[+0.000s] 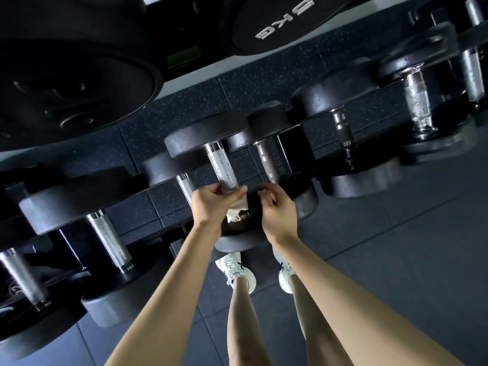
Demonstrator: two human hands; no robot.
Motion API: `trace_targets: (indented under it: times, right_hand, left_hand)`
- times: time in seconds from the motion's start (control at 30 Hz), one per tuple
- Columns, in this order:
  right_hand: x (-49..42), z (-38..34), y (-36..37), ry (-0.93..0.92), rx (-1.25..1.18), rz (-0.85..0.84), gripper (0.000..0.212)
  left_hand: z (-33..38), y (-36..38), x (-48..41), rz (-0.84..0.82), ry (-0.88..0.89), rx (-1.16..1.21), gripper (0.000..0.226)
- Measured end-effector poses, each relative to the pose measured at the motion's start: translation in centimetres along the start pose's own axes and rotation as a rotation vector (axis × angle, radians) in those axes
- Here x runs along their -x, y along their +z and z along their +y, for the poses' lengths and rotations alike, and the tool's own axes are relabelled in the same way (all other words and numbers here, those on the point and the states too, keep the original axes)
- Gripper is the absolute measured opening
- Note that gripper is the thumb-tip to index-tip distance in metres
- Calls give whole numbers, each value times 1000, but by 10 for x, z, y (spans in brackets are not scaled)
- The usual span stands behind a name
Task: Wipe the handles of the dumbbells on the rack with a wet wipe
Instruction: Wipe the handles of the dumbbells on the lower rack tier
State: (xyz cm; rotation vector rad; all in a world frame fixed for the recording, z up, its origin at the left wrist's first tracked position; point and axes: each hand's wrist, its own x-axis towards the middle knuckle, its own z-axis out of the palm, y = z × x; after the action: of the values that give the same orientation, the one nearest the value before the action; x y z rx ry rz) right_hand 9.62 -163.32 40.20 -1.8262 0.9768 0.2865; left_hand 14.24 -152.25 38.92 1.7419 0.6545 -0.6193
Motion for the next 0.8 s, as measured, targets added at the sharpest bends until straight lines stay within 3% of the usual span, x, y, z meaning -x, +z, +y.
trace_targets:
  times: [0.27,0.4,0.5,0.6,0.7,0.8]
  right_hand:
    - [0,-1,-3,-7,17,-24,24]
    - [-1,0,-4,-23,34,-66,26]
    - [-5,-6,-7,-6,166,-157,27]
    - [-11,-25,-9,-121,281,-166,40]
    - [-11,-49,1,-174,194,-226,44]
    - [-14,-64,18,-112,154,-324,51]
  left_hand:
    - [18,7,-4,176,111,-25,38]
    - [30,6,-17,144,44,-4,53]
    - [23,0,-6,69,36,-97,43]
    - [8,-9,12,-24,18,-74,42]
    - [6,-19,20,-132,-33,-58,13]
    - [5,-31,24,-81,1,-121,21]
